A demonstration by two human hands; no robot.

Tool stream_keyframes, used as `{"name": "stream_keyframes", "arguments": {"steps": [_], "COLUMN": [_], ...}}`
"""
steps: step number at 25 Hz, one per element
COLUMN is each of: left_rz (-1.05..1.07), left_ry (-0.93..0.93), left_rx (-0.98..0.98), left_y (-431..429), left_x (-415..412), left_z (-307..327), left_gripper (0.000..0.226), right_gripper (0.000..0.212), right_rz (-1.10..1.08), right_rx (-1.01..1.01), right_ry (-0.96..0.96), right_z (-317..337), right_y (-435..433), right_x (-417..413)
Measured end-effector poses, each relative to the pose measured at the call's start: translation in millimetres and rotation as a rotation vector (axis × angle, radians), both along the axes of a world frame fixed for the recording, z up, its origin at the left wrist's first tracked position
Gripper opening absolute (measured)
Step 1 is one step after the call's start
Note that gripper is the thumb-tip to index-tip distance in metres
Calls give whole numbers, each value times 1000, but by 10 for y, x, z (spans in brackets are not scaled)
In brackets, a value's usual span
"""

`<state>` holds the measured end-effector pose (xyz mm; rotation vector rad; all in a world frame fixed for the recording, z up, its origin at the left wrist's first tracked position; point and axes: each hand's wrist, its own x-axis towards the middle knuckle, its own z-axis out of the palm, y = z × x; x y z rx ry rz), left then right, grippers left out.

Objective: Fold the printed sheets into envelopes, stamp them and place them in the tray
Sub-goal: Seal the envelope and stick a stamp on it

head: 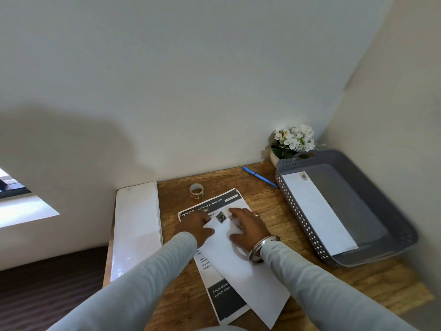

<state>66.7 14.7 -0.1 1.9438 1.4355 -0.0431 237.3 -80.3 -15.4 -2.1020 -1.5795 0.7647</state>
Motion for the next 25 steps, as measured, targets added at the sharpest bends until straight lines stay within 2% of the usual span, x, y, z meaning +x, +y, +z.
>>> {"name": "stream_keyframes", "arguments": {"steps": [2, 5, 7, 11, 15, 19, 25], "left_rz": [61, 164, 175, 135, 230, 228, 254], "left_ry": [-168, -424, -502, -509, -637, -754, -776], "left_rx": [-52, -115, -136, -150, -148, -218, -136], "left_y": [17, 61, 144, 246, 247, 292, 239], "left_x": [-26, -51, -60, -7, 171, 379, 855], "left_z": [22, 206, 320, 505, 822, 1047, 1199], "left_gripper": [13, 9, 7, 11, 3, 12, 33], "right_gripper": [64, 32, 20, 22, 14, 19, 14], "right_rz": [-87, -193, -228, -344, -373, -364, -478], "right_rx": [-3, -16, 51, 199, 250, 170, 295], "right_ry": [138, 314, 419, 560, 632, 588, 556], "right_z": [40, 113, 189, 469, 750, 945, 1157], "right_y": [5, 20, 23, 16, -37, -180, -406], "right_x": [39, 139, 214, 373, 530, 753, 1157]}}
